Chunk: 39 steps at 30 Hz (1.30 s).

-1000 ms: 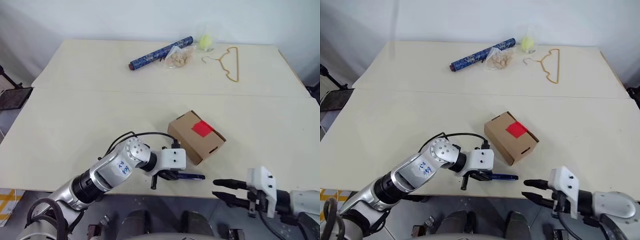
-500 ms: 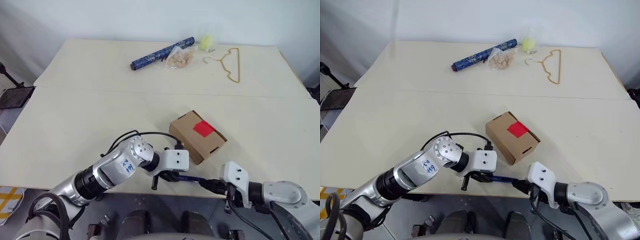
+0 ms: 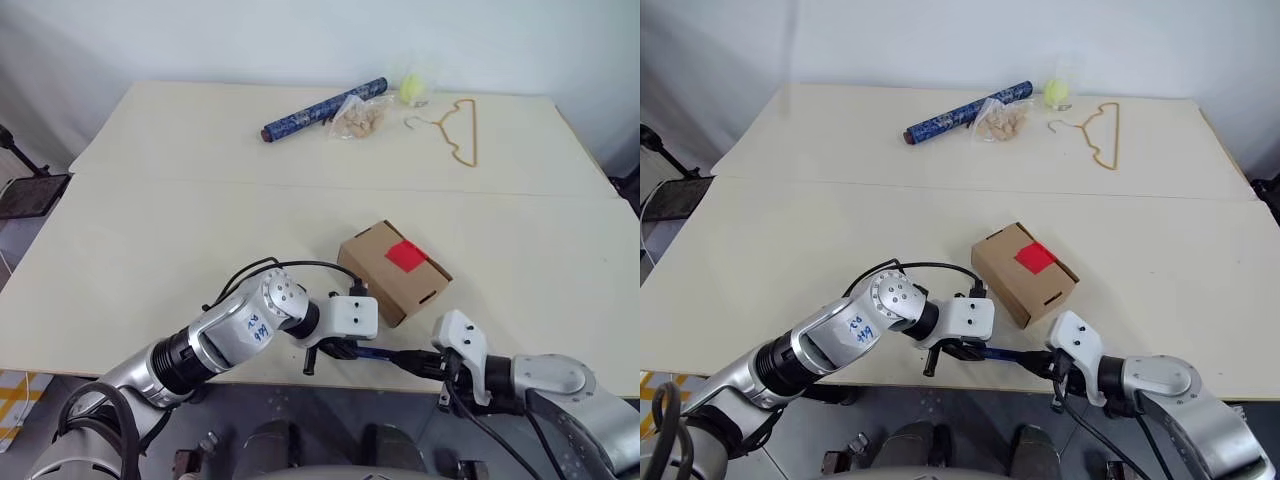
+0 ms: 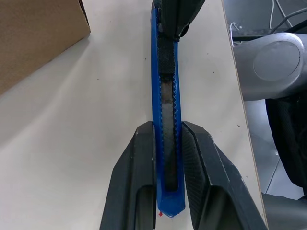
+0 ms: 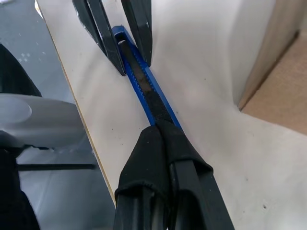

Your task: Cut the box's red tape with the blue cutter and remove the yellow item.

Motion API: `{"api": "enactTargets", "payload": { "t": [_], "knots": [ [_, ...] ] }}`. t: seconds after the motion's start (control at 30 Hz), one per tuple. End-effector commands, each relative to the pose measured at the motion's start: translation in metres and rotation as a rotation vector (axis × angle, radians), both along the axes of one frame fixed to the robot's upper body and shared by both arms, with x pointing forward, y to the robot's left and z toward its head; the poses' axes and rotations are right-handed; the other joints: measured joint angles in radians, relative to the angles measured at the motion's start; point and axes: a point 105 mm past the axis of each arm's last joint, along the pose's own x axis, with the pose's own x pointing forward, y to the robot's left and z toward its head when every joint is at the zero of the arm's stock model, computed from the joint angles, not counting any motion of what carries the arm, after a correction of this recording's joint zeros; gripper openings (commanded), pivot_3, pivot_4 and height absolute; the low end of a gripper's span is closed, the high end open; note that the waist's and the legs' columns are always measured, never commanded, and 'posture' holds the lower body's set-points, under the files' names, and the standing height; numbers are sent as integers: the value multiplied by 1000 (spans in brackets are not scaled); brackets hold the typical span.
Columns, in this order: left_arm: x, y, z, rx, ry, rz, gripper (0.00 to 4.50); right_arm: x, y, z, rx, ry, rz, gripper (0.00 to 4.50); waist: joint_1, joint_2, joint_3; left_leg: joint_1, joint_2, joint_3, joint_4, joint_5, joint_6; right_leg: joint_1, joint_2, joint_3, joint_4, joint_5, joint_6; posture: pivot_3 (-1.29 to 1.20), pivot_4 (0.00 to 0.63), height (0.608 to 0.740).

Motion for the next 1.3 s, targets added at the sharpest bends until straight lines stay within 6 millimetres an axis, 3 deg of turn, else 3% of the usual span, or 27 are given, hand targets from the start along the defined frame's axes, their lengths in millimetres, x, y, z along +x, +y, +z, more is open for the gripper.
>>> {"api": "enactTargets", "payload": {
  "t": [0.03, 0.3, 0.77, 1.3],
  "knots": [
    [-3, 3, -10, 33, 25, 5, 424, 5, -9, 7, 5, -9, -44, 18, 1, 0, 0, 0, 0, 0, 0, 0, 0, 0, 0, 0, 0, 0, 0, 0, 150, 740],
    [-1, 2, -9, 28, 19, 12, 424, 11, -9, -1, -2, 5, -44, 18, 0, 0, 0, 0, 0, 0, 0, 0, 0, 0, 0, 0, 0, 0, 0, 0, 150, 740],
    [-1, 2, -8, 30, 18, 21, 424, 1, 10, -17, -26, -15, 124, 18, 0, 0, 0, 0, 0, 0, 0, -1, 0, 0, 0, -1, 0, 0, 0, 0, 150, 740],
    [-2, 1, -8, 30, 21, 17, 424, 14, 38, -16, 28, -42, 146, 18, -3, 0, 0, 1, 1, 0, 0, 0, -1, 0, 0, 0, 0, 0, 0, 0, 150, 740]
  ]
}}
